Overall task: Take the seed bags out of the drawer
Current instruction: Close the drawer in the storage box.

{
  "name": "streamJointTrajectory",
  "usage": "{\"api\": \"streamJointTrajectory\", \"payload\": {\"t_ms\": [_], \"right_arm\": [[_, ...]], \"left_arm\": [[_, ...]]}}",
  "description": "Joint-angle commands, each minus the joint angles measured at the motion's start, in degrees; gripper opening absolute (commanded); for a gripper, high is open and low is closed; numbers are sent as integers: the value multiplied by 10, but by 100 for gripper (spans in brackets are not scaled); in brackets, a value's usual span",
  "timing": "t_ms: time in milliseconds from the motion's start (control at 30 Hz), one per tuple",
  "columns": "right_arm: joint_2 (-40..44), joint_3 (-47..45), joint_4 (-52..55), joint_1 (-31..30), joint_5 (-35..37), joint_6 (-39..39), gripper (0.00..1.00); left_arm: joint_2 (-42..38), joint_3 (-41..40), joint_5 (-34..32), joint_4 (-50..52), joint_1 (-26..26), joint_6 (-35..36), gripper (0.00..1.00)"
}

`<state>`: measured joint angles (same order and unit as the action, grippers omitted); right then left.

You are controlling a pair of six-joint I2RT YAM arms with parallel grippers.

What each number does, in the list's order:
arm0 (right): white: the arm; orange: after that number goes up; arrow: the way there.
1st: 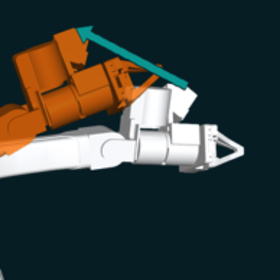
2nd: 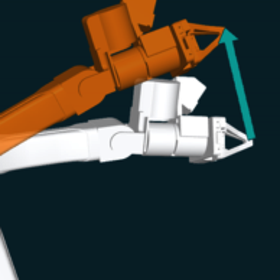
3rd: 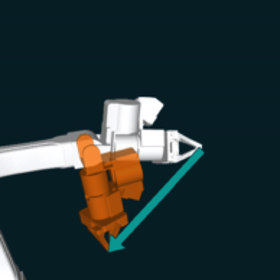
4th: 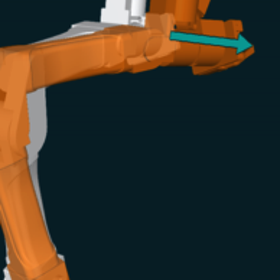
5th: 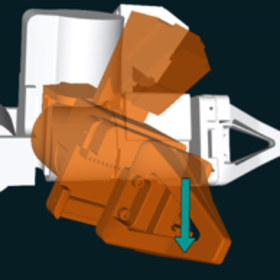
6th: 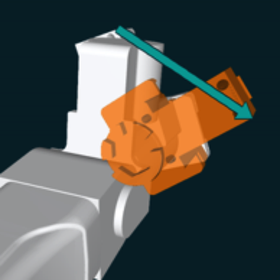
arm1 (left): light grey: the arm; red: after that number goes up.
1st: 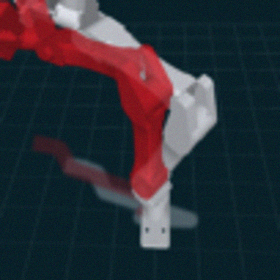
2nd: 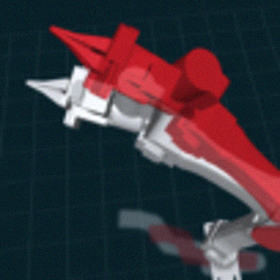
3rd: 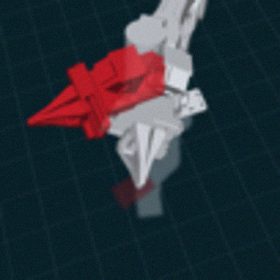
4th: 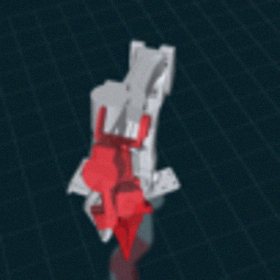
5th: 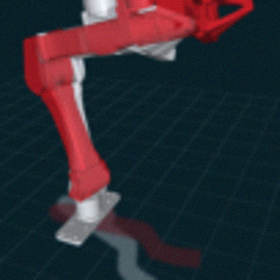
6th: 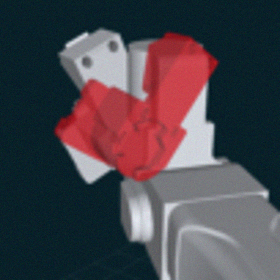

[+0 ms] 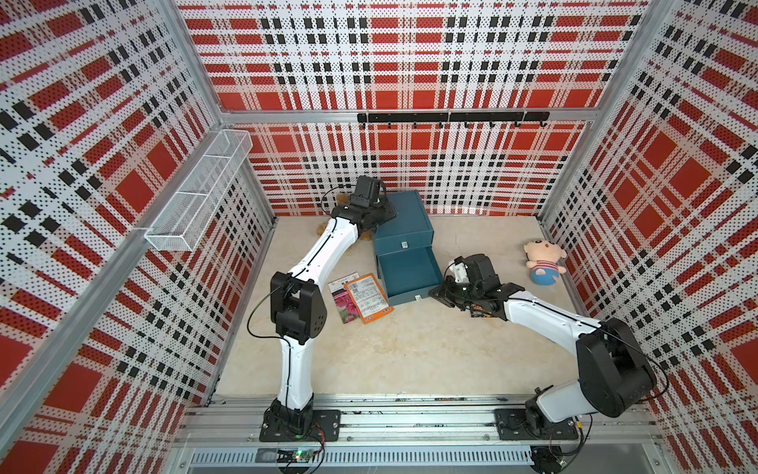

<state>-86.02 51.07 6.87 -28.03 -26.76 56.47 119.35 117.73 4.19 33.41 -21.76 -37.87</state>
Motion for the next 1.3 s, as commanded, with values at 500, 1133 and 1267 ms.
{"api": "streamJointTrajectory", "payload": {"t_ms": [500, 1133, 1267], "right_arm": [[-116, 83, -130, -37, 35, 54, 0], [-252, 196, -283, -31, 85, 208, 0], [-254, 205, -280, -20, 90, 211, 0]], "left_arm": [[-9, -65, 31, 10, -14, 30, 43], [-6, -71, 76, 17, -3, 45, 43], [-7, -79, 82, 17, -6, 48, 43]]}}
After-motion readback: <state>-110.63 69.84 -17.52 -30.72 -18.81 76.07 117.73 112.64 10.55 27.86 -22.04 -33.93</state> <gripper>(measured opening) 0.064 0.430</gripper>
